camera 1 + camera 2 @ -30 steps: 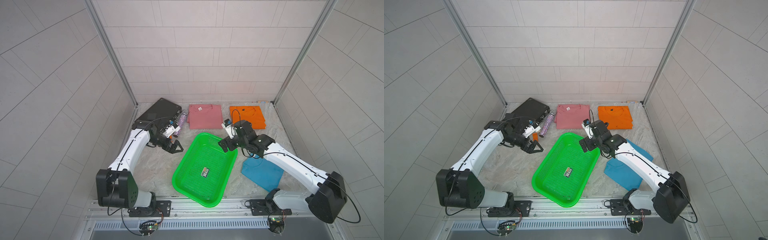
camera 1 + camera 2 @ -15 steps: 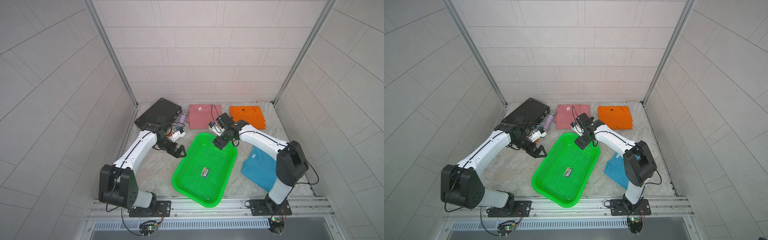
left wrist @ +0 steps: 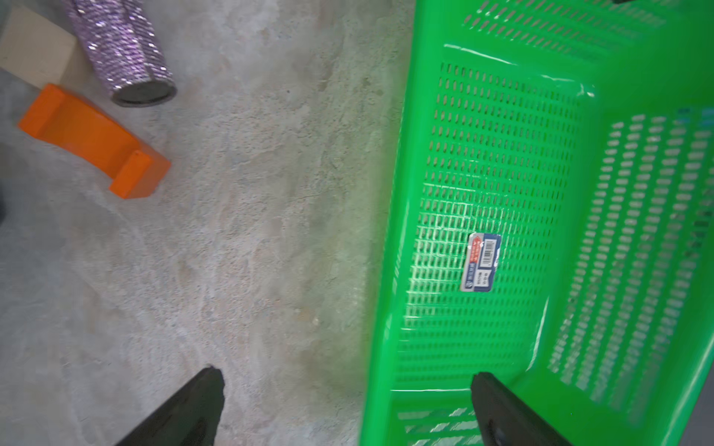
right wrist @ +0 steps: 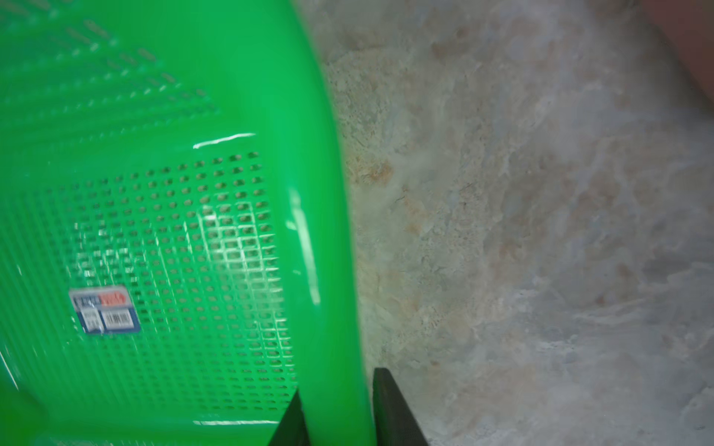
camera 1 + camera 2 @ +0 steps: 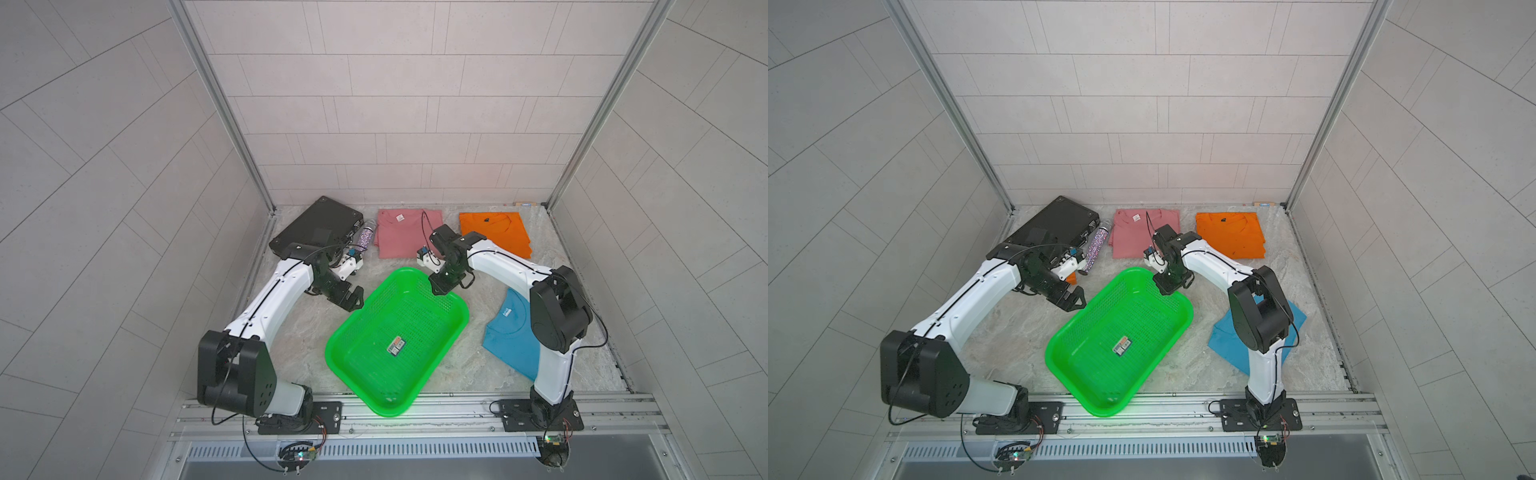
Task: Put the folded t-shirts into the basket
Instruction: Adjust the bin at the center of the board.
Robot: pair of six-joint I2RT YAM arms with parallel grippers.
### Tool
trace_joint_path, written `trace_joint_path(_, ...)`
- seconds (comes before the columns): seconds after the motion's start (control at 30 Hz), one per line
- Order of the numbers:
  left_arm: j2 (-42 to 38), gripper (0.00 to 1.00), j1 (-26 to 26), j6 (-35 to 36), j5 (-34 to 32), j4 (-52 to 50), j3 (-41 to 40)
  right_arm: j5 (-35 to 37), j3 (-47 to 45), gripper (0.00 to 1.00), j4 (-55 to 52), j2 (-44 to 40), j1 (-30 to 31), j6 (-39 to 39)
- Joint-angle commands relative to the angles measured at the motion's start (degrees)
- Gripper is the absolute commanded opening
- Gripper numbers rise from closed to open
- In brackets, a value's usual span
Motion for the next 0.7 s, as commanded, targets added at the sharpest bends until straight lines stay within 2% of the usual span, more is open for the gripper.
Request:
trace_joint_path(0.0, 0.29, 1.0, 1.06, -1.66, -5.3, -1.14, 2.73, 2.92, -3.07, 0.21, 3.34, -3.3, -0.2, 10.34)
trace_joint_path(0.1, -0.23, 1.0, 1.87, -2.18, -4.38, -2.8, 4.54, 3.3, -9.0, 0.25, 8.17, -7.03, -0.18, 16.58)
trace_joint_path(0.2, -0.14, 1.0, 2.03, -2.41, -4.5, -3.4, 6.02, 2.31, -12.92, 0.27, 10.64, -10.74, -0.19, 17.87)
trace_joint_path(0.33, 0.08, 1.0, 2.09, -3.01, -4.36, -3.91, 7.46, 7.06, -13.73, 0.3, 7.65, -13.23, -1.18, 20.62)
trace_joint_path(0.4, 0.26, 1.0, 2.05, -3.26, -4.72, -3.92, 7.89, 9.43, -14.45, 0.37, 7.66, -14.46, -1.61, 25.6)
trace_joint_path(0.53, 0.37, 1.0, 2.04, -4.19, -5.13, -3.54, 7.96, 8.34, -17.73, 0.32, 8.39, -17.89, -1.62, 36.91)
trace_joint_path(0.67, 1.53, 1.0, 2.05, -4.99, -4.25, -3.62, 8.86, 9.61, -23.57, 0.29, 12.75, -23.9, -1.56, 41.44)
